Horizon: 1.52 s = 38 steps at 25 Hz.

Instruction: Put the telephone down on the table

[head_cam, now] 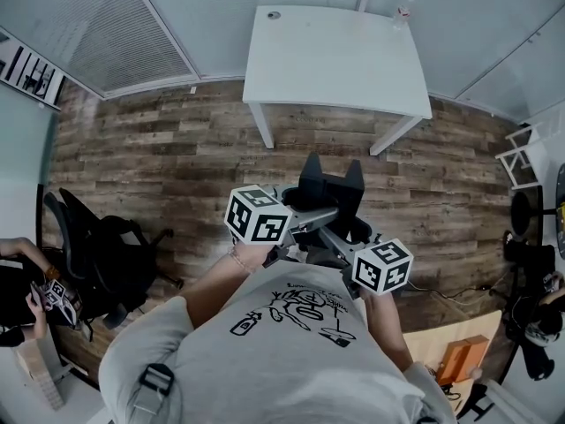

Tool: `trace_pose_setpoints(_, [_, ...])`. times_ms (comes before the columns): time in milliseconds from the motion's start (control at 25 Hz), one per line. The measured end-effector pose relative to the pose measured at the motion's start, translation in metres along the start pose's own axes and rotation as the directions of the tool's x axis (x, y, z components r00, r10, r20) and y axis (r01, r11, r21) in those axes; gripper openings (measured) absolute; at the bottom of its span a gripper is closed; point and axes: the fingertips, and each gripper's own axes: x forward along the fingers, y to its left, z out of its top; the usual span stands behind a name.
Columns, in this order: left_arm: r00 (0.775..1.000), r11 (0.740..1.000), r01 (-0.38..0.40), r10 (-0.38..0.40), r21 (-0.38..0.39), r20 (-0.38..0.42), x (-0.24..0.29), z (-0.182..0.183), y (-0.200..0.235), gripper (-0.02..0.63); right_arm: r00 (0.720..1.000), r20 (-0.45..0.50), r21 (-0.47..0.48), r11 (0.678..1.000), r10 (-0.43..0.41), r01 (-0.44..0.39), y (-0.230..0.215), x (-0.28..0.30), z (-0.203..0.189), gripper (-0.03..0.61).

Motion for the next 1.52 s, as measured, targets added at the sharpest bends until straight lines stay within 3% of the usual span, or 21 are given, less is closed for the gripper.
trace_pose_setpoints(840, [1.000,1.000,-0.023,0.023,0.007,-0.017,0.133,0.094,0.023,0.298,1.000,0.013,0.010,1.000,0.023,-0.024,-0.138,-0.024,0.084,0.269])
trace_pose_setpoints(1520, [0.999,0.999,-0.047,0.047,-0.007,-0.010,0.233,0.137,0.030,0.298,0.999,0.001,0.008,0.999,0.049,-0.049,-0.238,-0.053,0.121,0.270])
